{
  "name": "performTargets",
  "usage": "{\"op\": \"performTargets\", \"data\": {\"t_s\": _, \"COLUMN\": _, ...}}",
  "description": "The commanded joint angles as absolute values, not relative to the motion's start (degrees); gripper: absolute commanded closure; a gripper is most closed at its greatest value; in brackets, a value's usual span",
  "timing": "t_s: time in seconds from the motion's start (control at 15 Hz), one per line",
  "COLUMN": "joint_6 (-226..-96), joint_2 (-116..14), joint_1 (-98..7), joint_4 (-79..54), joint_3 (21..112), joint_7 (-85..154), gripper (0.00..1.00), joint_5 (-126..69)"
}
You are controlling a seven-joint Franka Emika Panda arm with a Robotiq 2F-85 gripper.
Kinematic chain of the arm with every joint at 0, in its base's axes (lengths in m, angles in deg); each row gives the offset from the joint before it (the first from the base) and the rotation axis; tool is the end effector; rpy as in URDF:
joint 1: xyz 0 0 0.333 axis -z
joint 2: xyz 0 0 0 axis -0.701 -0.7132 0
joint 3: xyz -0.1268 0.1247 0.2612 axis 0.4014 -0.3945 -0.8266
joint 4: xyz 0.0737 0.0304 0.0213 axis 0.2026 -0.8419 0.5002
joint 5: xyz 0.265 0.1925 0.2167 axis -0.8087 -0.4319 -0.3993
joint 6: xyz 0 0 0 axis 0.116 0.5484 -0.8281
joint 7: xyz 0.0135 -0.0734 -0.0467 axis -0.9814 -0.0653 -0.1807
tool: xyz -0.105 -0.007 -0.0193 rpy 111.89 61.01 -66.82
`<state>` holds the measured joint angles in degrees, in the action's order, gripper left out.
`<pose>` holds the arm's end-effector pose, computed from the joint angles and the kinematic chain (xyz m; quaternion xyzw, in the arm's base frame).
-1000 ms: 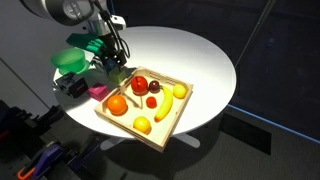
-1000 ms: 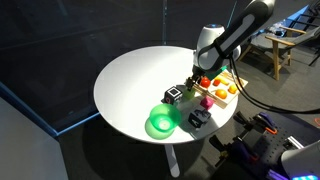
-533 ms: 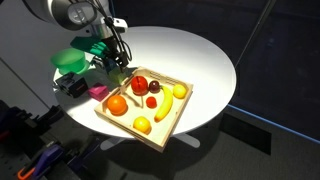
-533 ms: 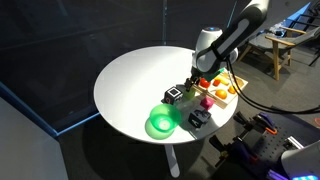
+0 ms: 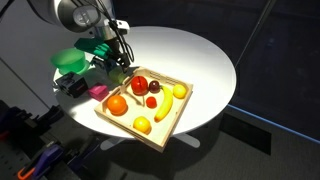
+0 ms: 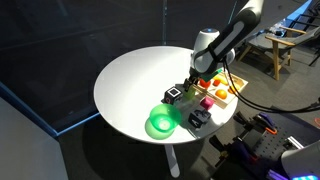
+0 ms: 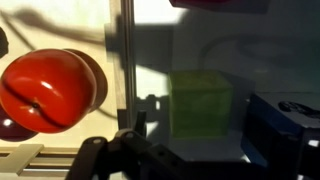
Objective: Put the yellow block into the bowl
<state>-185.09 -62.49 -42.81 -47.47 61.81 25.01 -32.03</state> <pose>0.5493 -0.0076 0.1544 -0.9991 -0.0328 -0.0255 0.0041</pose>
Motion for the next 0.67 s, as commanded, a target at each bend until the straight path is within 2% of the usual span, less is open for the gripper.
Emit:
{"op": "performTargets", "data": {"t_s": 0.0, "joint_6": -184.70, "joint_2": -63.82, "joint_1": -42.64, "joint_4": -45.62, "joint_3": 61.61, "joint_7": 25.56, "gripper": 0.00, "joint_5": -32.15}}
{"op": "performTargets", "data": {"t_s": 0.4, "joint_6": -184.62, "joint_2": -65.01, "joint_1": -42.84, "joint_4": -45.03, "joint_3": 61.81, "joint_7": 25.76, "gripper": 0.00, "joint_5": -31.93}}
{"op": "performTargets", "data": {"t_s": 0.47, "joint_6": -184.61, "joint_2": -65.19, "joint_1": -42.83, "joint_4": -44.92, "joint_3": 61.82, "joint_7": 25.75, "gripper": 0.05, "joint_5": -31.92}}
{"op": "performTargets", "data": {"t_s": 0.53, "joint_6": -184.68, "joint_2": -65.36, "joint_1": -42.95, "joint_4": -44.82, "joint_3": 61.95, "joint_7": 25.93, "gripper": 0.26, "joint_5": -31.84}}
{"op": "performTargets", "data": {"t_s": 0.6, "joint_6": -184.53, "joint_2": -65.44, "joint_1": -42.94, "joint_4": -44.75, "joint_3": 61.93, "joint_7": 26.04, "gripper": 0.29, "joint_5": -31.93}}
